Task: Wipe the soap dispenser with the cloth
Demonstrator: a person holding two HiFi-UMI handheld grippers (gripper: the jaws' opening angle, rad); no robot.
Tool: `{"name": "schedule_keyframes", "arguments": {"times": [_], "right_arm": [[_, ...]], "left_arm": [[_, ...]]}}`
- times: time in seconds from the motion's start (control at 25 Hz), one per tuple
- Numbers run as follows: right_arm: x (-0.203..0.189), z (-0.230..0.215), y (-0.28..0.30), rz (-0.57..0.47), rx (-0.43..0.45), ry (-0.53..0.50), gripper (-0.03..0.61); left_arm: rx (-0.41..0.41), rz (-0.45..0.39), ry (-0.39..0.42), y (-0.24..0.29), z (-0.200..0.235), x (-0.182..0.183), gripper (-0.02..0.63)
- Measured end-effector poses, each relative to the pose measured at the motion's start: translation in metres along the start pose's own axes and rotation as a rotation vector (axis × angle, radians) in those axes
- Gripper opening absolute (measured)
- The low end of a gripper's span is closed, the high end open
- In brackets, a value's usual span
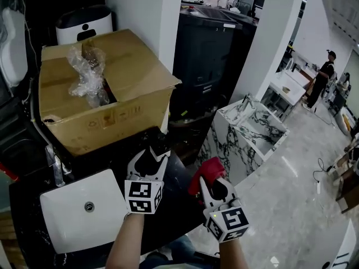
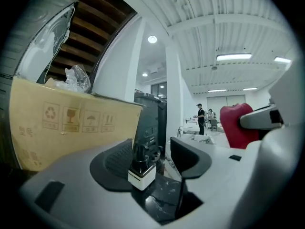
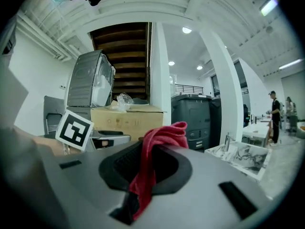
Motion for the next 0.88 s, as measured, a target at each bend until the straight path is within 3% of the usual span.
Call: {"name": "schedule_keyframes", "arguments": {"times": [0.36, 0.48, 0.56, 0.6, 0.8, 0.88], "right_arm": [[0.006, -0.065, 0.052, 0.062, 0.089, -0.007, 0.052], [0.007, -0.075, 0.064, 0.071, 0.117, -0.013, 0.052], [0.006, -0.076, 0.07, 0.08, 0.137, -0.019, 0.052], [0.005, -0.077, 0.072, 0.086, 0.146, -0.022, 0.052], [0.0, -0.072, 0.079, 0.105, 0.186, -0.036, 0.052], [0.0, -0.069, 0.079, 0.105, 0.198, -0.041, 0.052]], "left_arm": [[0.099, 0.181, 0.013, 0.104, 0.013, -0.033, 0.261], [0.125, 0.176, 0.031, 0.114, 0.016, -0.038, 0.241], [0.135, 0.155, 0.064, 0.116, 0.017, -0.039, 0.158], [0.133, 0.145, 0.071, 0.117, 0.017, -0.039, 0.152], [0.067, 0.113, 0.051, 0.118, 0.018, -0.043, 0.144], [0.043, 0.122, 0.059, 0.118, 0.016, -0.045, 0.112]]}}
Point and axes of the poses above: the fingertips, and each gripper's own axes: y forward along the fingers, z to its left, x out of its top, the point moved 4 cm from there along -y, backward along the fingers, and after that the axes turned 11 degrees about y, right-handed, at the moved point
